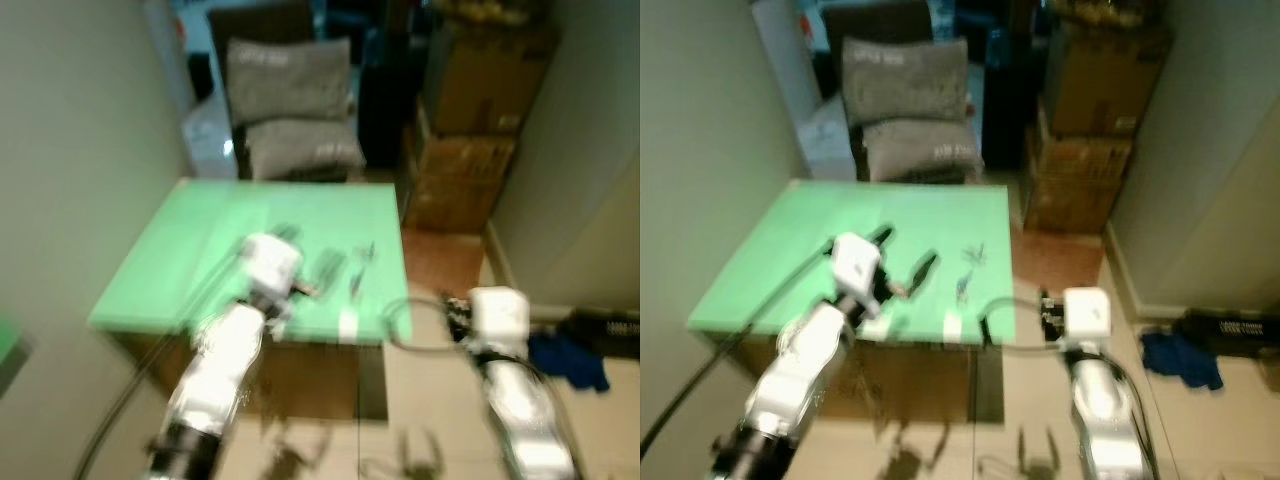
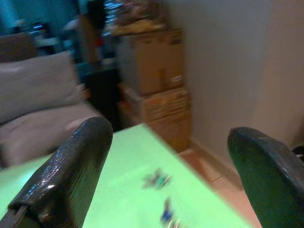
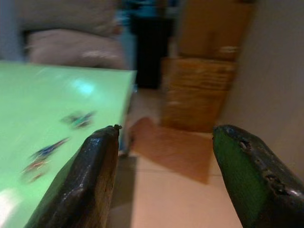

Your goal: Hang keys on a hook

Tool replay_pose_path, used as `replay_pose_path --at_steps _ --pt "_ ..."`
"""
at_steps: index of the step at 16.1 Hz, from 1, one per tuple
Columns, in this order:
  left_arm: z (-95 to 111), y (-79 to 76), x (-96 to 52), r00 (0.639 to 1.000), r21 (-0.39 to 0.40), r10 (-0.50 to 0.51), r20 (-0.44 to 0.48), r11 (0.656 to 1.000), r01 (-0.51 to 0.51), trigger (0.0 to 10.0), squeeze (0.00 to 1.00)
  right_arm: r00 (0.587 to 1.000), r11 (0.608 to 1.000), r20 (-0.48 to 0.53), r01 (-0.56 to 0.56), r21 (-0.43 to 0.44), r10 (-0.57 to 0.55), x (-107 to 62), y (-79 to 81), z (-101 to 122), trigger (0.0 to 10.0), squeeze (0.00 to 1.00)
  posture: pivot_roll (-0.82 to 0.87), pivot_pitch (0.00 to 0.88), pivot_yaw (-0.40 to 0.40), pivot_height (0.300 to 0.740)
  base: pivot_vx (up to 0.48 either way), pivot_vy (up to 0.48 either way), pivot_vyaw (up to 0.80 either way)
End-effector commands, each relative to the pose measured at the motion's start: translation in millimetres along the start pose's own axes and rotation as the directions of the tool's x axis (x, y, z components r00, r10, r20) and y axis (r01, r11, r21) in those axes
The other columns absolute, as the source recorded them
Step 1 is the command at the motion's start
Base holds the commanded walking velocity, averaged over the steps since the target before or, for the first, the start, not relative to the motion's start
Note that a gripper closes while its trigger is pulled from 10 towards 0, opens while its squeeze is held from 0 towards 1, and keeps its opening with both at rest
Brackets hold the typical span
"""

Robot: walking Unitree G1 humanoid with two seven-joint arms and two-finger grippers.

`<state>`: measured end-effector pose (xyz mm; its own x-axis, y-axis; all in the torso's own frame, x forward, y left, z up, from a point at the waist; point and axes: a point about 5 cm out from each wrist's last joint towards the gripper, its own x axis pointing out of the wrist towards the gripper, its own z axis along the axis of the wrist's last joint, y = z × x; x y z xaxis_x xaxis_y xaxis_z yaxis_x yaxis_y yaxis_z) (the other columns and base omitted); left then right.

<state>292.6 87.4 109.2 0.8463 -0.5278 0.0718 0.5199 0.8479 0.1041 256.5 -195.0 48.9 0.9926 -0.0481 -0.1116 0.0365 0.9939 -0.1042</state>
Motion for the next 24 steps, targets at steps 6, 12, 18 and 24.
replay_pose_path --at_steps 6,12,18,24 --pt "-3 13.6 -4.1 0.999 0.030 0.033 -0.022 0.999 -0.032 10.0 0.00 0.999 0.999 0.022 -0.026 0.018 0.026 6.3 10.4 8 10.0 0.00 -0.10 0.000 0.047 0.740 0.480 0.000 -0.12" --pt "-22 39.7 -0.9 0.974 0.080 0.149 -0.170 0.987 -0.137 10.0 0.00 0.989 0.994 -0.104 -0.105 0.011 0.105 -10.8 16.6 -19 10.0 0.00 -0.10 0.000 0.039 0.740 0.000 0.000 0.00" --pt "-34 45.7 17.0 0.954 0.038 0.164 -0.251 0.986 -0.160 10.0 0.00 0.920 0.927 -0.179 -0.367 -0.078 0.349 -57.5 26.4 -43 10.0 0.00 -0.14 0.000 0.066 0.740 0.000 0.000 0.00" --pt "-50 11.8 18.8 0.957 0.038 0.008 -0.291 0.999 0.003 10.0 0.00 0.942 0.943 -0.119 -0.324 -0.079 0.314 -63.7 28.1 -33 10.0 0.00 -0.18 0.000 0.108 0.740 0.000 0.000 0.00"
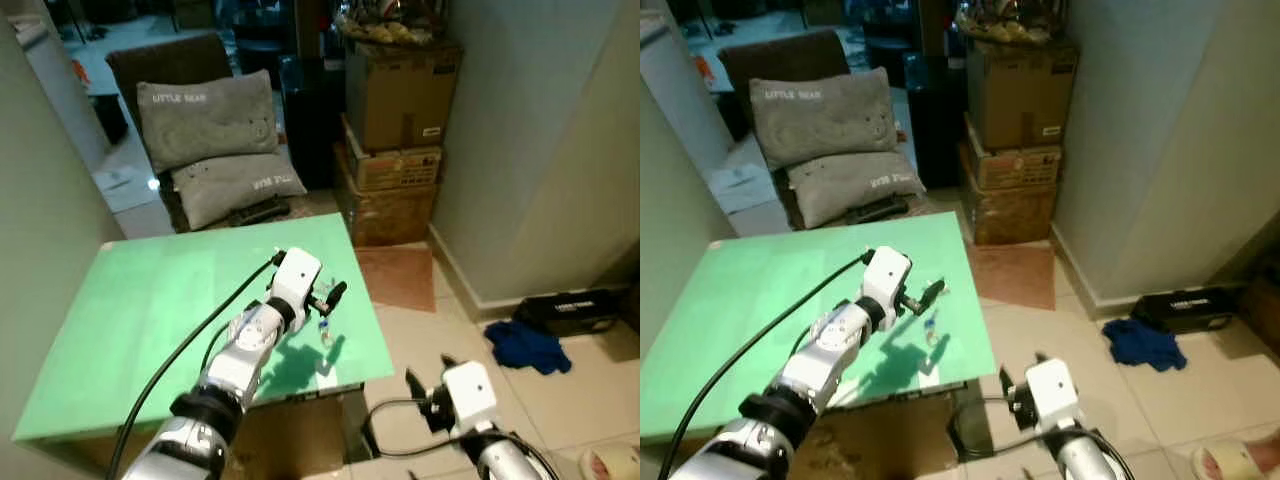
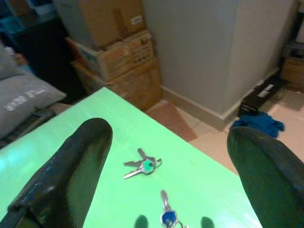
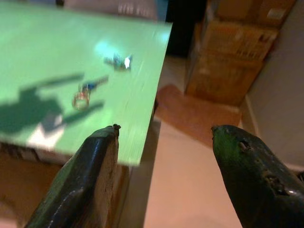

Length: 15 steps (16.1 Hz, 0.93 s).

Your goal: Hang keys on a hook

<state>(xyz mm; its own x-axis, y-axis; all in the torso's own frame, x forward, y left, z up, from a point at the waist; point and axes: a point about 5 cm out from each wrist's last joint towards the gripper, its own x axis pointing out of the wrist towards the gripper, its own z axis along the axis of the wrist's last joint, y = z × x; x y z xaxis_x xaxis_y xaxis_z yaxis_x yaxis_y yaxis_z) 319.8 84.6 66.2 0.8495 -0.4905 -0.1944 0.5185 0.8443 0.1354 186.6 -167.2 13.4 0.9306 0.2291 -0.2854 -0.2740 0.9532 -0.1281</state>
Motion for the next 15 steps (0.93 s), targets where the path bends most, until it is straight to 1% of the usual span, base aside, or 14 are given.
replay_pose_path --at_steps 1,2,3,4,6,7,8,9,10,11,12,13,14,15 --pt "4 16.2 -7.9 0.995 0.006 0.081 0.051 0.997 -0.082 10.0 0.00 0.996 0.998 0.065 0.059 0.000 -0.059 6.8 -9.9 16 10.0 0.00 -0.18 0.000 0.111 0.740 0.000 0.000 0.00" --pt "15 31.2 -21.2 0.977 -0.008 0.161 0.138 0.987 -0.161 10.0 0.00 0.987 0.989 0.083 0.134 0.057 -0.138 12.6 -19.6 22 10.0 0.00 -0.17 0.000 0.112 0.740 0.000 0.000 0.00" --pt "26 48.1 -35.3 0.949 -0.017 0.251 0.190 0.967 -0.253 10.0 0.00 0.983 0.985 0.095 0.147 0.089 -0.155 19.1 -24.0 28 10.0 0.00 -0.16 0.000 0.108 0.740 0.000 0.000 0.00" --pt "40 65.3 -48.8 0.911 -0.042 0.340 0.234 0.939 -0.340 10.0 0.00 0.986 0.986 0.092 0.132 0.104 -0.142 27.2 -24.3 31 10.0 0.00 -0.13 0.000 0.098 0.740 0.000 0.000 0.00" --pt "63 78.6 -58.5 0.881 -0.036 0.368 0.297 0.926 -0.375 10.0 0.00 0.993 0.981 0.026 0.108 0.158 -0.113 46.7 -22.4 25 10.0 0.00 -0.06 0.000 0.079 0.740 0.000 0.000 0.00" --pt "68 80.5 -63.3 0.876 -0.025 0.368 0.312 0.925 -0.379 10.0 0.00 0.994 0.981 0.011 0.109 0.161 -0.112 54.0 -22.0 25 10.0 0.00 -0.04 0.000 0.073 0.740 0.000 0.000 0.00" --pt "69 79.7 -71.5 0.876 0.013 0.359 0.324 0.924 -0.383 10.0 0.00 0.992 0.984 0.035 0.114 0.136 -0.120 59.2 -23.0 32 10.0 0.00 -0.01 0.000 0.064 0.740 0.000 0.000 0.00" --pt "68 77.2 -79.8 0.878 0.029 0.353 0.322 0.924 -0.382 10.0 0.00 0.989 0.987 0.064 0.124 0.098 -0.130 60.8 -24.5 39 10.0 0.00 0.00 0.000 0.057 0.740 0.000 0.000 0.00" --pt "60 67.6 -95.7 0.886 0.010 0.350 0.304 0.929 -0.371 10.0 0.00 0.969 0.977 0.132 0.198 0.076 -0.207 51.8 -32.9 53 10.0 0.00 0.01 0.000 0.044 0.740 0.000 0.000 0.00" --pt "51 53.3 -119.5 0.894 -0.022 0.352 0.278 0.933 -0.360 10.0 0.00 0.920 0.953 0.248 0.295 0.071 -0.304 32.6 -43.1 74 10.0 0.00 0.01 0.000 0.036 0.740 0.000 0.000 0.00" --pt "46 46.1 -138.8 0.885 -0.084 0.400 0.239 0.916 -0.392 10.0 0.00 0.875 0.945 0.357 0.313 0.097 -0.326 9.1 -42.3 96 10.0 0.00 0.01 0.000 0.026 0.740 0.000 0.000 0.00" --pt "48 42.0 -151.1 0.868 -0.131 0.443 0.223 0.896 -0.424 10.0 0.00 0.852 0.945 0.413 0.315 0.088 -0.322 -11.5 -38.7 112 10.0 0.00 0.00 0.000 0.015 0.740 0.000 0.000 0.00" --pt "49 37.8 -154.3 0.870 -0.105 0.448 0.204 0.894 -0.436 10.0 0.00 0.842 0.940 0.425 0.333 0.075 -0.332 -24.8 -40.9 117 10.0 0.00 0.00 0.000 -0.004 0.740 0.000 0.000 0.00" --pt "43 37.0 -149.8 0.880 -0.064 0.445 0.165 0.896 -0.440 10.0 0.00 0.849 0.937 0.401 0.340 0.085 -0.344 -28.7 -42.4 115 10.0 0.00 0.00 0.000 -0.005 0.740 0.000 0.000 0.00"
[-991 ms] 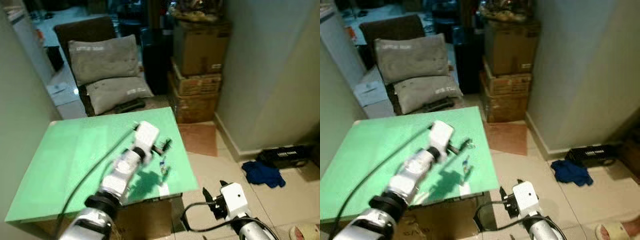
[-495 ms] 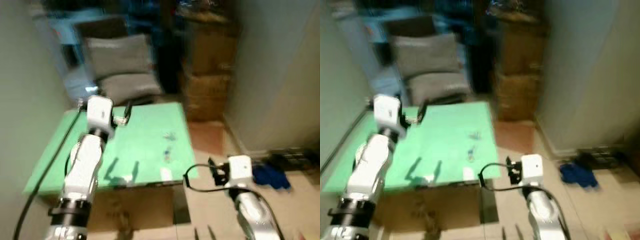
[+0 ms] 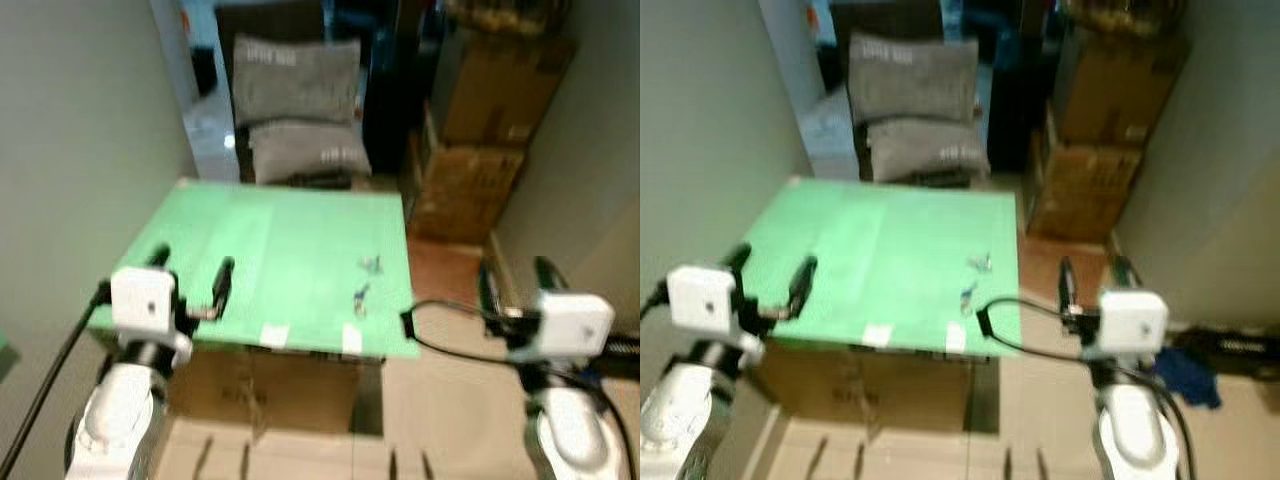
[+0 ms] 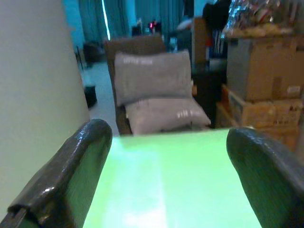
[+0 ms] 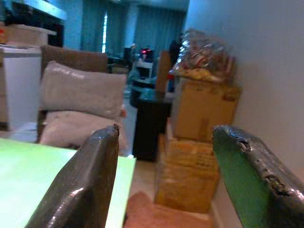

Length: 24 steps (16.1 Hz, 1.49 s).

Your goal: Hang keys on a hook

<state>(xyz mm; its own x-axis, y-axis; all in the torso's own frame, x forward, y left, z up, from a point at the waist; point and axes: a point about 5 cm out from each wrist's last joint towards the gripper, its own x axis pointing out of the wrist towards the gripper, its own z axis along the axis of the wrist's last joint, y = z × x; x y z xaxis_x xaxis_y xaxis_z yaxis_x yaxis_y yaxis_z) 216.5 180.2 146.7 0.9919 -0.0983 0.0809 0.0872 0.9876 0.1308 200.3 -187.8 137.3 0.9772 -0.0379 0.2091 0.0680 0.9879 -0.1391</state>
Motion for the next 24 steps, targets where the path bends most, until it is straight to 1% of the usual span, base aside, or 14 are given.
replay_pose_path --at_steps 1,2,4,6,9,14,15,16,17,19,20,22,23,24 --pt "-3 -7.4 7.3 1.000 -0.026 -0.015 -0.018 1.000 0.014 10.0 0.00 0.999 1.000 -0.053 -0.001 -0.006 0.001 -0.6 0.2 -10 10.0 0.00 -0.01 0.000 -0.005 0.740 0.000 0.000 0.00" --pt "2 -11.7 15.7 1.000 -0.050 -0.018 0.010 0.999 0.018 10.0 0.00 0.997 1.000 -0.076 0.007 -0.002 -0.007 3.1 3.0 -18 10.0 0.00 -0.01 0.000 0.005 0.740 0.394 0.000 0.00" --pt "9 -15.2 22.0 1.000 -0.065 -0.014 0.007 0.998 0.014 10.0 0.00 0.994 1.000 -0.108 0.013 0.016 -0.011 9.3 6.0 -19 10.0 0.00 -0.02 0.000 0.011 0.740 0.431 0.000 0.00" --pt "10 -15.7 26.1 1.000 -0.068 -0.009 0.007 0.998 0.009 10.0 0.00 0.990 0.999 -0.137 -0.013 0.031 0.018 12.4 9.2 -23 10.0 0.00 -0.04 0.000 0.022 0.740 0.472 0.000 0.00" --pt "13 -19.5 30.8 0.999 -0.074 -0.024 0.032 0.997 0.027 10.0 0.00 0.989 0.999 -0.141 -0.031 0.028 0.035 11.2 13.0 -25 10.0 0.00 -0.04 0.000 0.029 0.740 0.472 0.000 0.00" --pt "11 -21.5 34.2 0.999 -0.087 -0.029 0.022 0.996 0.031 10.0 0.00 0.989 0.999 -0.139 -0.038 0.038 0.043 15.1 15.3 -24 10.0 0.00 -0.05 0.000 0.025 0.740 0.475 0.000 0.00" --pt "11 -22.3 34.0 0.999 -0.076 -0.026 0.029 0.997 0.028 10.0 0.00 0.989 0.998 -0.141 -0.046 0.038 0.051 14.7 15.8 -24 10.0 0.00 -0.05 0.000 0.023 0.740 0.480 0.000 0.00" --pt "11 -20.8 34.3 1.000 -0.031 0.002 0.023 1.000 -0.002 10.0 0.00 0.988 0.998 -0.143 -0.050 0.038 0.055 15.0 16.0 -25 10.0 0.00 -0.04 0.000 0.021 0.740 0.480 0.000 0.00" --pt "7 -17.3 36.2 0.999 -0.016 0.047 -0.010 0.999 -0.047 10.0 0.00 0.988 0.998 -0.141 -0.051 0.041 0.056 17.5 16.1 -25 10.0 0.00 -0.04 0.000 0.021 0.740 0.000 0.000 0.00" --pt "5 -15.1 37.0 0.998 -0.020 0.051 -0.019 0.998 -0.052 10.0 0.00 0.988 0.995 -0.131 -0.066 0.080 0.076 25.8 21.8 -21 10.0 0.00 -0.04 0.000 0.020 0.740 0.000 0.000 0.00" --pt "4 -13.9 36.0 0.999 -0.025 0.049 -0.021 0.998 -0.050 10.0 0.00 0.988 0.988 -0.120 -0.086 0.128 0.102 32.1 29.4 -17 10.0 0.00 -0.03 0.000 0.020 0.740 0.000 0.000 0.00" --pt "6 -14.9 35.6 0.999 -0.008 0.035 -0.011 0.999 -0.035 10.0 0.00 0.988 0.984 -0.119 -0.079 0.163 0.099 40.3 33.2 -14 10.0 0.00 -0.01 0.000 0.021 0.740 0.000 0.000 0.00" --pt "9 -15.2 36.2 1.000 0.018 0.017 0.004 1.000 -0.017 10.0 0.00 0.989 0.981 -0.125 -0.056 0.187 0.080 49.8 35.8 -14 10.0 0.00 0.00 0.000 0.024 0.740 0.000 0.000 0.00" --pt "12 -14.5 37.2 1.000 0.033 0.003 0.021 0.999 -0.004 10.0 0.00 0.991 0.986 -0.118 -0.048 0.161 0.068 64.6 39.5 -12 10.0 0.00 0.01 0.000 0.022 0.740 0.000 0.000 0.00"
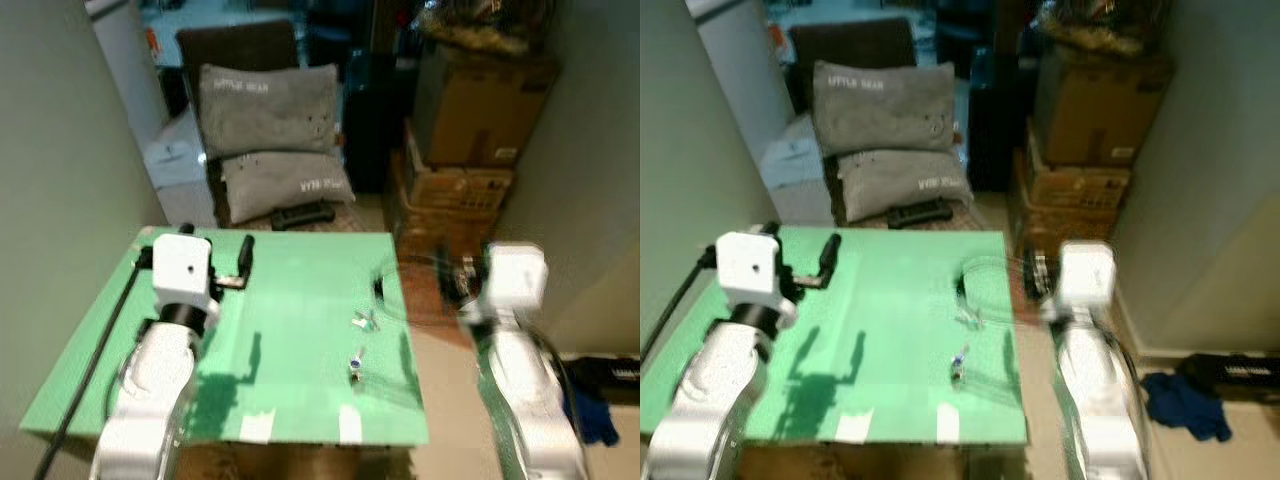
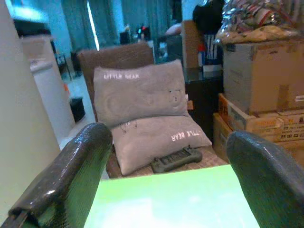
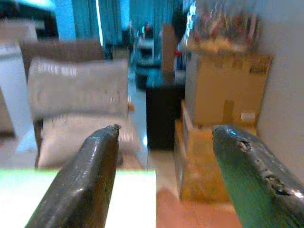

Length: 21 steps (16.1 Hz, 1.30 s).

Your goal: Hang keys on a hook

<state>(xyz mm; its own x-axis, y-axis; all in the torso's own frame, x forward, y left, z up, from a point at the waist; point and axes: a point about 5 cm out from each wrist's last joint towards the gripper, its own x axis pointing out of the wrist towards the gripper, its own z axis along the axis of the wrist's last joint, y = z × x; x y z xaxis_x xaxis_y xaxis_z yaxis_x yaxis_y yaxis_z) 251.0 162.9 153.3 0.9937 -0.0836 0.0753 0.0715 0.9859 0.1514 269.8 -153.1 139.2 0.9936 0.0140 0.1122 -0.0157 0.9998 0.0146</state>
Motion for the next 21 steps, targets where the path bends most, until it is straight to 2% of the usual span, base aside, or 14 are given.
replay_pose_path --at_steps 1,2,4,5,6,7,8,10,12,14,18,20,21 --pt "9 1.0 2.5 0.999 0.050 -0.024 0.042 0.999 0.022 10.0 0.00 0.996 0.996 -0.043 0.082 0.017 -0.081 18.0 -1.9 -3 10.0 0.00 0.02 0.000 0.031 0.740 0.000 0.000 0.00" --pt "9 3.4 4.2 0.999 0.057 -0.028 0.043 0.998 0.025 10.0 0.00 0.994 0.994 -0.032 0.101 0.036 -0.100 34.4 3.2 3 10.0 0.00 0.02 0.000 0.040 0.740 0.000 0.000 0.00" --pt "11 3.7 5.1 0.998 0.066 -0.052 0.033 0.997 0.049 10.0 0.00 0.996 0.994 -0.022 0.091 0.053 -0.090 56.4 15.7 6 10.0 0.00 0.05 0.005 0.052 0.740 0.000 0.000 0.00" --pt "13 2.3 4.3 0.997 0.074 -0.072 0.034 0.995 0.069 10.0 0.00 0.996 0.995 -0.054 0.075 0.063 -0.072 65.0 21.1 0 10.0 0.00 0.06 0.019 0.058 0.740 0.000 0.000 0.00" --pt "12 0.7 3.1 0.994 0.152 -0.106 0.010 0.983 0.103 10.0 0.00 0.990 0.996 -0.133 0.062 0.065 -0.053 69.8 26.5 -17 10.0 0.00 0.09 0.058 0.058 0.740 0.000 0.000 0.00" --pt "12 1.2 1.2 0.993 0.182 -0.122 0.003 0.976 0.119 10.0 0.00 0.985 0.996 -0.165 0.063 0.069 -0.051 69.6 28.1 -25 10.0 0.00 0.12 0.095 0.051 0.740 0.000 0.000 0.00" --pt "10 7.3 -2.9 0.992 0.197 -0.127 -0.015 0.972 0.127 10.0 0.00 0.971 0.996 -0.236 0.059 0.069 -0.041 67.2 32.4 -42 10.0 0.00 0.14 0.139 0.050 0.740 0.000 0.000 0.00" --pt "13 15.4 -21.9 0.989 0.193 -0.142 -0.033 0.970 0.146 10.0 0.00 0.953 1.000 -0.304 0.001 0.026 0.007 59.0 47.9 -69 10.0 0.00 0.20 0.192 0.050 0.740 0.000 0.000 0.00" --pt "15 16.2 -32.0 0.988 0.186 -0.150 -0.042 0.970 0.155 10.0 0.00 0.940 1.000 -0.340 -0.015 0.008 0.017 53.1 56.7 -81 10.0 0.00 0.22 0.209 0.045 0.740 0.000 0.000 0.00" --pt "17 18.7 -42.3 0.990 0.170 -0.131 -0.050 0.976 0.137 10.0 0.00 0.932 0.998 -0.355 -0.063 0.019 0.065 43.8 78.0 -90 10.0 0.00 0.25 0.228 0.039 0.740 0.000 0.000 0.00" --pt "20 18.4 -49.9 0.990 0.162 -0.131 -0.059 0.977 0.139 10.0 0.00 0.924 0.994 -0.365 -0.105 0.038 0.112 29.1 97.4 -101 10.0 0.00 0.26 0.226 0.026 0.740 0.000 0.000 0.00" --pt "20 18.2 -50.6 0.990 0.154 -0.130 -0.056 0.979 0.137 10.0 0.00 0.929 0.994 -0.355 -0.102 0.039 0.109 15.7 99.4 -107 10.0 0.00 0.25 0.225 0.021 0.740 0.000 0.000 0.00" --pt "20 17.3 -51.9 0.990 0.149 -0.129 -0.054 0.979 0.136 10.0 0.00 0.937 0.994 -0.332 -0.107 0.032 0.112 1.2 102.7 -111 10.0 0.00 0.25 0.225 0.019 0.740 0.000 0.000 0.00"
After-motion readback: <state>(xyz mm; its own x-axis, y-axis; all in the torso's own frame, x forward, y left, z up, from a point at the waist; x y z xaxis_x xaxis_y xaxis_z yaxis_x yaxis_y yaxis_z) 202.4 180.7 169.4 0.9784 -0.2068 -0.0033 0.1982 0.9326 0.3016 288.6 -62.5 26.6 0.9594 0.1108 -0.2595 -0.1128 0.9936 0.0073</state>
